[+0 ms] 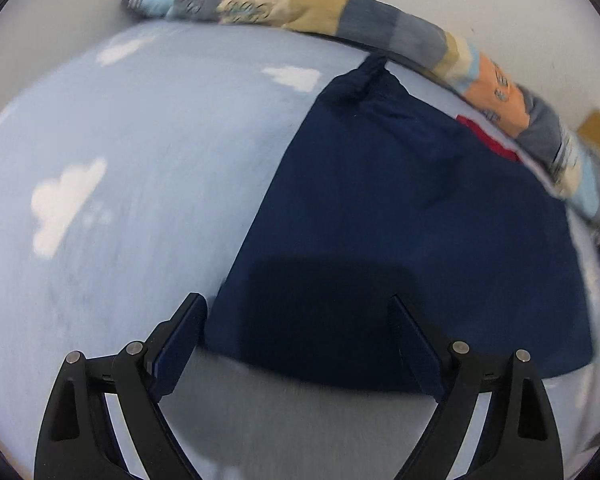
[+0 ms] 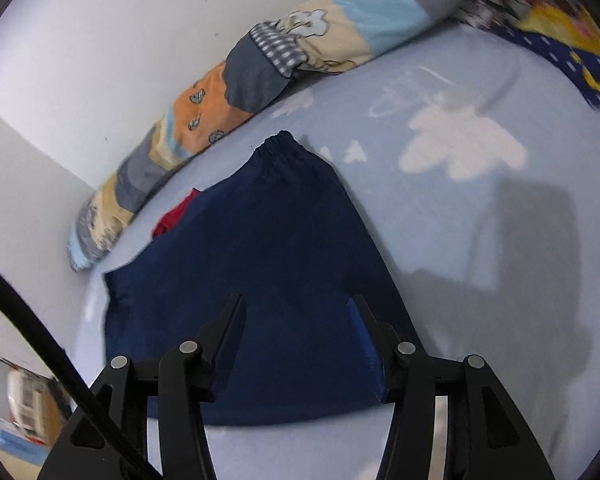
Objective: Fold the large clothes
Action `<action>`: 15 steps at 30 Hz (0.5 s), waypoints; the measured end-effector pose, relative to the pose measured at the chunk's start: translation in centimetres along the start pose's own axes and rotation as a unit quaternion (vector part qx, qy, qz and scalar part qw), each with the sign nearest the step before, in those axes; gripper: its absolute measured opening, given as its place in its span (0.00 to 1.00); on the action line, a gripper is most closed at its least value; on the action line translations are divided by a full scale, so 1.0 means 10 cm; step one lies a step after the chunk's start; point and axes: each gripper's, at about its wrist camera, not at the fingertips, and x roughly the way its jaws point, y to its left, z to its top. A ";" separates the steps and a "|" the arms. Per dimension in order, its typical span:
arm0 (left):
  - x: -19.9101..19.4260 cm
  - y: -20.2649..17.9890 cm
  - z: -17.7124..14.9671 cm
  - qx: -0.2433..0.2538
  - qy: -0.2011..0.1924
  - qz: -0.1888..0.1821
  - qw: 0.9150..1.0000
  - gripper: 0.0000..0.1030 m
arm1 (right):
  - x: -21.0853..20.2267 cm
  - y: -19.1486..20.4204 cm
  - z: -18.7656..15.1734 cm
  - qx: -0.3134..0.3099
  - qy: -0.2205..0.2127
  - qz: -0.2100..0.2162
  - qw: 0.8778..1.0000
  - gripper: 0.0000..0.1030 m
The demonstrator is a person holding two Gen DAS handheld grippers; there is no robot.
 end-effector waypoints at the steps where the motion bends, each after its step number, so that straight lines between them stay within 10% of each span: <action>1: -0.04 0.05 -0.05 -0.014 0.004 -0.004 1.000 0.88 | -0.11 -0.06 -0.06 0.016 -0.004 0.006 1.000 0.56; 15: -0.22 0.36 -0.39 -0.159 0.037 -0.130 0.978 0.88 | -0.20 -0.39 -0.67 0.137 0.047 0.042 0.989 0.59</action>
